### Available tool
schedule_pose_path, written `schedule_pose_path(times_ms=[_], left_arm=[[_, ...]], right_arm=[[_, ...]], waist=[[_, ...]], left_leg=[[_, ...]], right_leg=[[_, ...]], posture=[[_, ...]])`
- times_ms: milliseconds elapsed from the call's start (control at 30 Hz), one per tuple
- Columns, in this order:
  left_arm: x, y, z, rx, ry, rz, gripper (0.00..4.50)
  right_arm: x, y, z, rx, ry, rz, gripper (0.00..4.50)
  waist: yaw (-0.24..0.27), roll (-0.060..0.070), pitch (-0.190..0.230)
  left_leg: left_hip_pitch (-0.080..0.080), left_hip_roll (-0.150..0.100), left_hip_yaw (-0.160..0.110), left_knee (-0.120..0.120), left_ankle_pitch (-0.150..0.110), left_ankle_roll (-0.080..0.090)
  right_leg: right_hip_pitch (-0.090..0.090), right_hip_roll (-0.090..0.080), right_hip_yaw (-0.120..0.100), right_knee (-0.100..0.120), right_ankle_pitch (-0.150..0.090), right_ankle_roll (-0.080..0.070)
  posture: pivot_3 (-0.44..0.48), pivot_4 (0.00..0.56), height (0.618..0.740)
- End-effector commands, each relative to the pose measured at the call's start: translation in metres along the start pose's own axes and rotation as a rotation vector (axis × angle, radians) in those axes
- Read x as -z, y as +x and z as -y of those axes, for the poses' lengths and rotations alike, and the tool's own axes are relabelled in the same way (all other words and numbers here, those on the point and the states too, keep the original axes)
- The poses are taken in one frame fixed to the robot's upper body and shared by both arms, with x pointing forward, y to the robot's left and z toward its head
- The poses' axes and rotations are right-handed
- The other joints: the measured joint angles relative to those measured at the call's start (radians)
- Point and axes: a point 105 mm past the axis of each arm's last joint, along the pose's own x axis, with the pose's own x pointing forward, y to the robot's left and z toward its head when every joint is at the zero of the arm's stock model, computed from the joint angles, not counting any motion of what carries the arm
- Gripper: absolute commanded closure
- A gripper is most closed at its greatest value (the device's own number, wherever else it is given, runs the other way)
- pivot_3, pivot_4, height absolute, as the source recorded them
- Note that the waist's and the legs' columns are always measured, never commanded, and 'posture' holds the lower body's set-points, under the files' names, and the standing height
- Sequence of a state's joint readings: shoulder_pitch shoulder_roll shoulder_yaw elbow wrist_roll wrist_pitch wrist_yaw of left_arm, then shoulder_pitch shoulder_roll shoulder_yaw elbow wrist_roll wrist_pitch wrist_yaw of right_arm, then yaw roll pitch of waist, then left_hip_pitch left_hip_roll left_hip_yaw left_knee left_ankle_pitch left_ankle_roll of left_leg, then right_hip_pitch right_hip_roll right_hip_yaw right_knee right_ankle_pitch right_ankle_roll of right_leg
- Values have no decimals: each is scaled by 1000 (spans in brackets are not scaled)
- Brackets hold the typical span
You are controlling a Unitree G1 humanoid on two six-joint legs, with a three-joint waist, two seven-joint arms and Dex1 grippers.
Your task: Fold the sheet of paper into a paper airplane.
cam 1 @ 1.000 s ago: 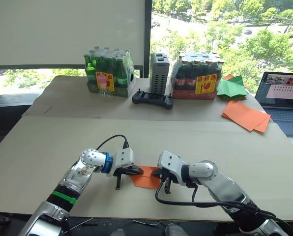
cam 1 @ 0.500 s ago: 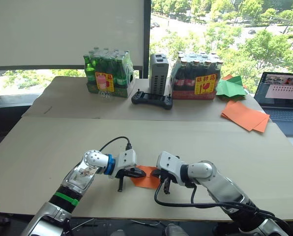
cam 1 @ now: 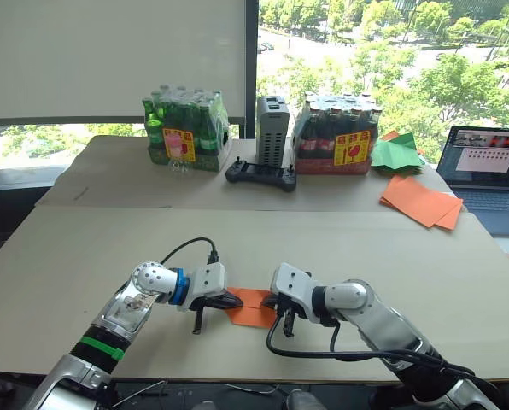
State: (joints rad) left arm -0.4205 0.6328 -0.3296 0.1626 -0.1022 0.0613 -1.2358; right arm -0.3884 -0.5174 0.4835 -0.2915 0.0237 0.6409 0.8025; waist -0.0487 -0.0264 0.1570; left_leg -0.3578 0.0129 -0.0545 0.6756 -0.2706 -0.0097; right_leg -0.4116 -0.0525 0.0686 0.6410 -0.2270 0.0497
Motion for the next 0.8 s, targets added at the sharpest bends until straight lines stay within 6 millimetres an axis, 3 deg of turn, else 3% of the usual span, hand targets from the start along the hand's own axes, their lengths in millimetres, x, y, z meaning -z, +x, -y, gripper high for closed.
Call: schedule_pose_path(times_ms=[33,567,700,800], left_arm=[[42,-10,15,15,-110,-144,4500],[62,-54,17,-82,-161,-218,4500],[58,-58,11,-115,-150,-210,4500],[39,-62,4,-162,-157,-136,4500]], right_arm=[[20,1,0,0,58,-83,4470],[19,1,0,-2,58,-81,4470],[18,2,0,-5,56,-76,4470],[12,3,-1,-9,47,-61,4470]], waist=[[-1,0,0],[-20,0,0],[-20,0,0],[-22,0,0]], left_leg=[[5,0,0,-2,0,0],[16,7,-1,-11,-1,1],[16,7,-1,-11,-1,1],[16,7,-1,-11,-1,1]], right_leg=[[4,0,0,-1,-1,0],[8,7,0,2,-9,-7],[8,7,1,2,-9,-7],[8,8,1,2,-9,-8]], posture=[[0,150,733],[0,150,733],[0,150,733],[0,150,733]])
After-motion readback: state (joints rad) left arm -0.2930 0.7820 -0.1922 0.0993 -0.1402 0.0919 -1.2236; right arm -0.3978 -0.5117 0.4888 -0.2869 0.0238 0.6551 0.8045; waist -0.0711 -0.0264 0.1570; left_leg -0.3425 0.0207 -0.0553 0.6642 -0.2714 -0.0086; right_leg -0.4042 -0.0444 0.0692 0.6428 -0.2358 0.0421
